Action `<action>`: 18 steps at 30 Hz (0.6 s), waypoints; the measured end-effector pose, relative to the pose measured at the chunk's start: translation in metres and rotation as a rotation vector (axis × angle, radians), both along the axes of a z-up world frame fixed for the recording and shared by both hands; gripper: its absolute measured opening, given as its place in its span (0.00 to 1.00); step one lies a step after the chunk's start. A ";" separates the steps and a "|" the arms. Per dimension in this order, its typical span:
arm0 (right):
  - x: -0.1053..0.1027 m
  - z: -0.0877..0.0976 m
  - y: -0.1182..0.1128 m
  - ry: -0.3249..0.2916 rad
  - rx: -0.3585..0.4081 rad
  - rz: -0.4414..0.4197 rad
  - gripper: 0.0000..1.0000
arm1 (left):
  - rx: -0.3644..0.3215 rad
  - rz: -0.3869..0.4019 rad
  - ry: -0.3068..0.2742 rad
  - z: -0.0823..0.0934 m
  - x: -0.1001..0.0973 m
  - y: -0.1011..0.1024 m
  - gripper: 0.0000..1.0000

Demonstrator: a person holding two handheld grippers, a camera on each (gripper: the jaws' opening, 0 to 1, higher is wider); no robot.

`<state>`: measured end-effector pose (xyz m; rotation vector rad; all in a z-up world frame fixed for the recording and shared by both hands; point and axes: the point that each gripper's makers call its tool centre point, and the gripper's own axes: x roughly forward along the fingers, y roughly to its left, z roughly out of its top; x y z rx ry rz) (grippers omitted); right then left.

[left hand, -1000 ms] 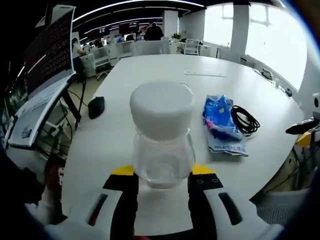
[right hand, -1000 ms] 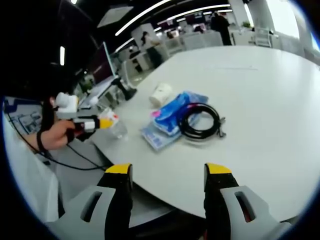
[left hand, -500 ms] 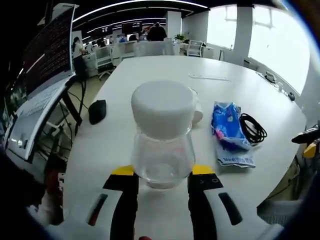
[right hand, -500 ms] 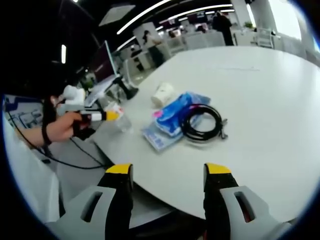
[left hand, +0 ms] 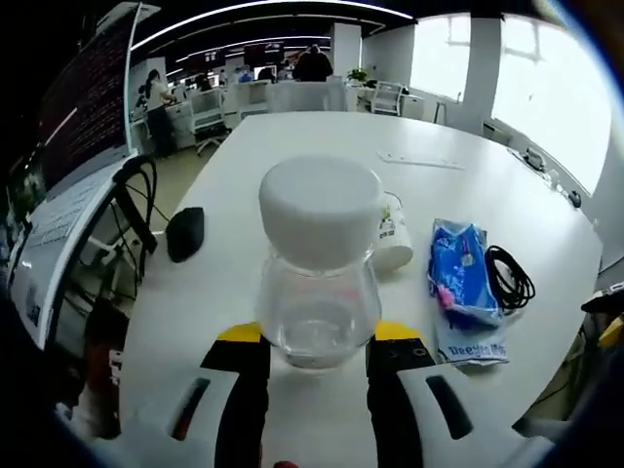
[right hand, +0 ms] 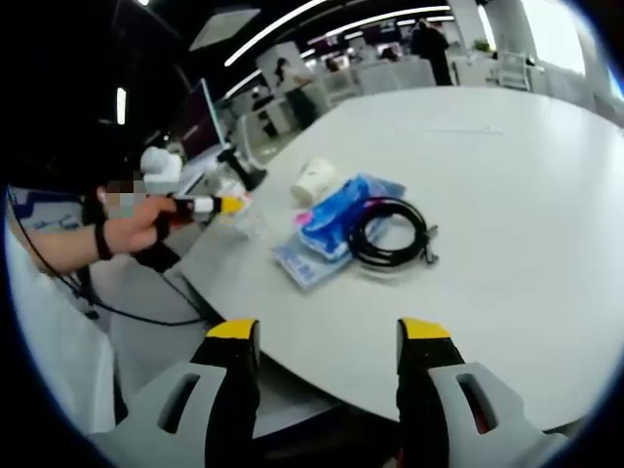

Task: Arrange the tabletop items into an orderly group along one side of the table until the central work area is clear of visible clutter.

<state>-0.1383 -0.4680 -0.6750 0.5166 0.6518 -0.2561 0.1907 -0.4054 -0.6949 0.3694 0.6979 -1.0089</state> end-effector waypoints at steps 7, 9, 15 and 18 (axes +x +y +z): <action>-0.007 0.000 -0.003 0.001 0.001 -0.017 0.56 | -0.008 0.024 0.011 0.000 0.010 -0.022 0.38; -0.010 -0.001 -0.003 0.004 0.000 -0.022 0.56 | -0.011 0.034 0.013 0.000 0.015 -0.027 0.38; -0.015 -0.003 -0.004 0.009 0.005 -0.034 0.56 | -0.011 0.047 0.017 0.000 0.026 -0.041 0.38; -0.017 -0.003 -0.005 0.010 0.007 -0.041 0.56 | -0.012 0.057 0.021 0.000 0.030 -0.048 0.38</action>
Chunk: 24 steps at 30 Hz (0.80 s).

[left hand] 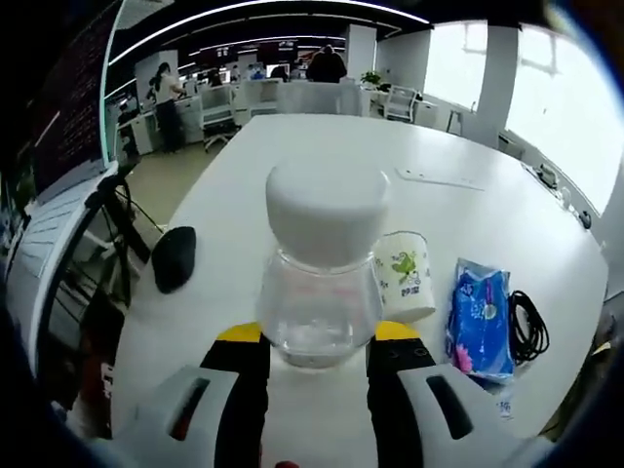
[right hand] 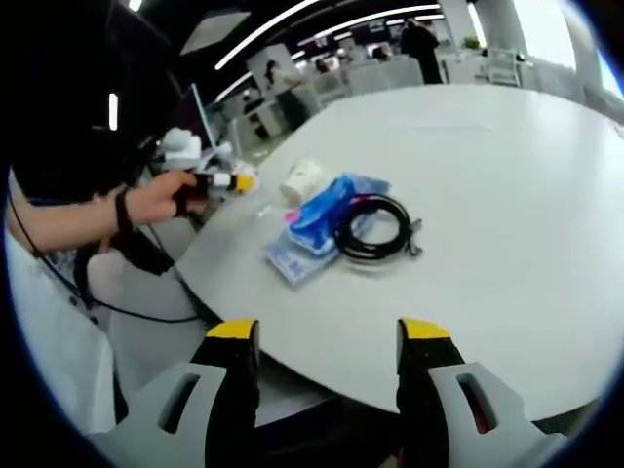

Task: Arrange the tabletop items into an orderly group along one side of the table until the central work area is clear of visible clutter.

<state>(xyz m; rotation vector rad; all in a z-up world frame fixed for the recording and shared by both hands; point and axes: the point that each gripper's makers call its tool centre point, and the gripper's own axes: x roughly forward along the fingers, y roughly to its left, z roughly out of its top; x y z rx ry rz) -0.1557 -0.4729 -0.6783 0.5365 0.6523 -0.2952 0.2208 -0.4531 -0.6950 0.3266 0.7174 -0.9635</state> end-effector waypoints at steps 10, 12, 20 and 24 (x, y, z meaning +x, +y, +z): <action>-0.001 0.001 -0.002 -0.004 0.001 -0.012 0.55 | -0.004 0.014 0.010 -0.002 0.005 -0.010 0.38; -0.001 0.001 -0.002 -0.002 0.001 -0.012 0.55 | -0.009 0.023 0.022 -0.003 0.005 -0.011 0.38; 0.001 0.001 0.000 -0.003 0.003 -0.001 0.56 | -0.022 0.019 0.058 -0.003 0.005 -0.010 0.38; 0.003 0.001 0.002 -0.007 0.005 0.008 0.56 | -0.051 0.020 0.065 0.002 0.003 -0.007 0.39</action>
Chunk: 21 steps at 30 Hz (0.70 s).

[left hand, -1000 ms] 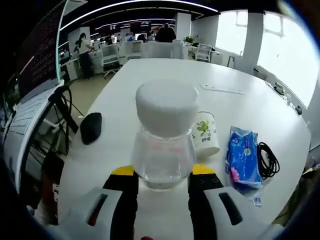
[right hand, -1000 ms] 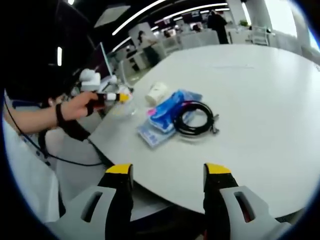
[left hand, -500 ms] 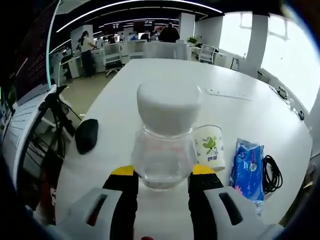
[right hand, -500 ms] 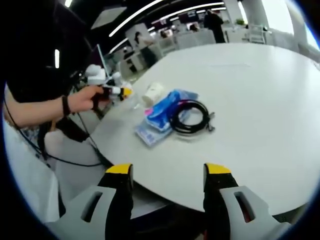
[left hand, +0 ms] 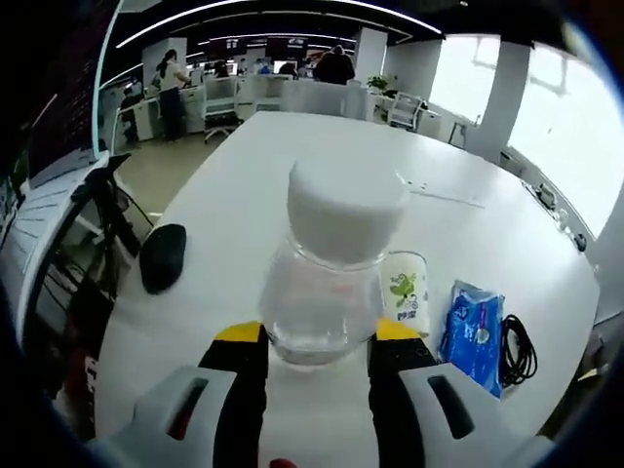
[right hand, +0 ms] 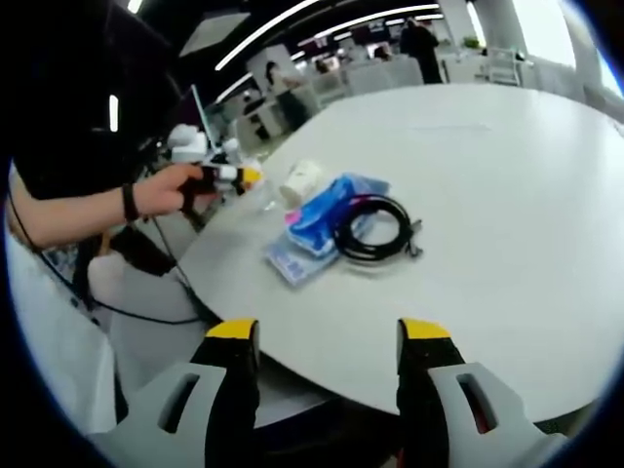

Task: Arrange the tabletop items into an orderly group along one side of the table until the central work area is clear of visible clutter.

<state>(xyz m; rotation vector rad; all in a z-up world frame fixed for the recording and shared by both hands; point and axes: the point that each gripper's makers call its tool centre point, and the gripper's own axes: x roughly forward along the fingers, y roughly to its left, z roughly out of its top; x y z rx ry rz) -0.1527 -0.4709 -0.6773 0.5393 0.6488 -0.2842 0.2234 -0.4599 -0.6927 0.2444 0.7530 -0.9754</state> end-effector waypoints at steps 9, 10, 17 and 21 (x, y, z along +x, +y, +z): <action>0.009 0.000 0.004 -0.009 0.002 0.022 0.56 | -0.006 -0.004 -0.012 0.005 -0.009 0.022 0.41; 0.009 0.001 0.004 -0.010 0.000 0.024 0.56 | -0.006 -0.006 -0.011 0.005 -0.011 0.026 0.41; 0.014 0.002 0.004 -0.018 -0.003 0.034 0.56 | -0.007 0.003 0.000 0.004 -0.021 0.044 0.40; 0.016 0.003 0.004 -0.022 -0.007 0.040 0.56 | -0.005 0.006 0.009 0.003 -0.028 0.055 0.40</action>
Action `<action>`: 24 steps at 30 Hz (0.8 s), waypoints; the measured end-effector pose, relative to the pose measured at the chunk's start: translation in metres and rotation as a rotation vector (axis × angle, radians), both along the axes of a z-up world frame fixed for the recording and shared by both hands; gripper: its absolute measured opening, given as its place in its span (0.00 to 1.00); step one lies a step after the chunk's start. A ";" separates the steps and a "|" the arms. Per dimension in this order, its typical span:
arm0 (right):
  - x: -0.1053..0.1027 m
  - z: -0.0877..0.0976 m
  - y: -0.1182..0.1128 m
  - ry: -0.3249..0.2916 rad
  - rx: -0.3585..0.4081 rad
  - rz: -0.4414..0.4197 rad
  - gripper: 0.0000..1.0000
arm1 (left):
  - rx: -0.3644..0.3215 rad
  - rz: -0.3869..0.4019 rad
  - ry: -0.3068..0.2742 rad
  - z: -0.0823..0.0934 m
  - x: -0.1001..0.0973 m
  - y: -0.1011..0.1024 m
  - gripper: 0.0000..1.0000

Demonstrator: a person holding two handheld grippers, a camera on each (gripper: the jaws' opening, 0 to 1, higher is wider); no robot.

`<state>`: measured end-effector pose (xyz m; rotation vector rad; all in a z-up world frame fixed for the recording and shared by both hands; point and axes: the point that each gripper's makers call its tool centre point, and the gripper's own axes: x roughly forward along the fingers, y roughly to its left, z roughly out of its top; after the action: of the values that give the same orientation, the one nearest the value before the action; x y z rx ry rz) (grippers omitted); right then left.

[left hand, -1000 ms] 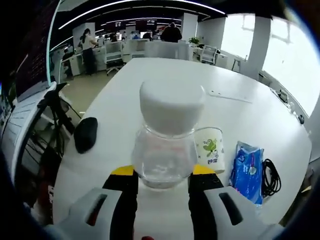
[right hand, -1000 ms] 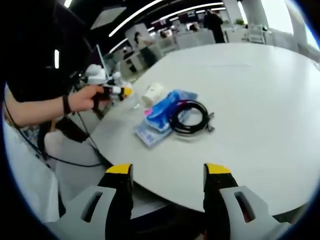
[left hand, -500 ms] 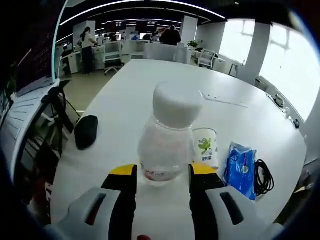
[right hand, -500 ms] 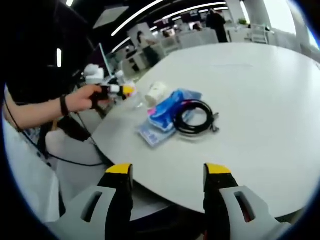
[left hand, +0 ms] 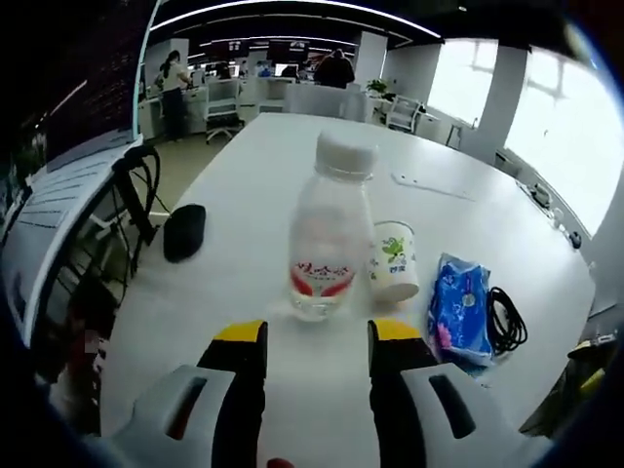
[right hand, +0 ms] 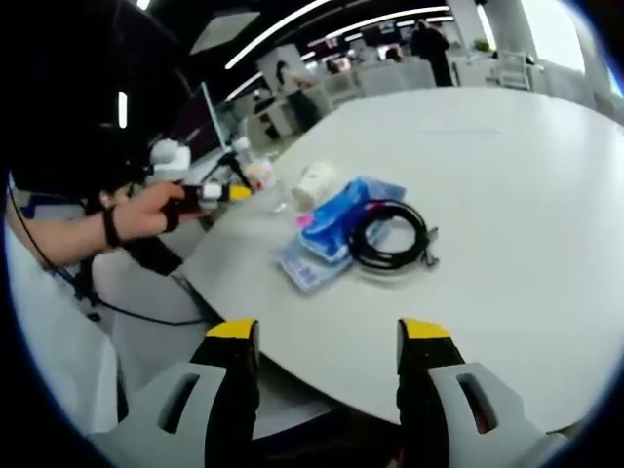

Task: Arrange the tabletop items into an orderly group along one side of the table until the central work area is clear of visible clutter.

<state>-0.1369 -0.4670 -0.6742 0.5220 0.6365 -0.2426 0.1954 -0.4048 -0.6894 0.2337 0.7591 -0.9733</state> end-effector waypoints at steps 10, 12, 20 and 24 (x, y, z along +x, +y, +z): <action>0.007 0.001 0.004 -0.008 0.000 0.016 0.56 | 0.026 -0.023 0.049 -0.020 -0.041 0.012 0.37; 0.007 0.001 0.004 -0.011 -0.001 0.015 0.56 | 0.027 -0.027 0.059 -0.023 -0.049 0.012 0.37; 0.002 -0.003 0.005 -0.004 0.004 0.010 0.56 | 0.039 -0.082 0.083 -0.035 -0.071 0.002 0.37; 0.000 -0.003 0.004 -0.004 0.004 0.006 0.55 | 0.025 -0.088 0.086 -0.031 -0.073 -0.010 0.37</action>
<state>-0.1365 -0.4630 -0.6770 0.5243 0.6351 -0.2343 0.1225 -0.4144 -0.7207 0.2499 0.8462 -1.0627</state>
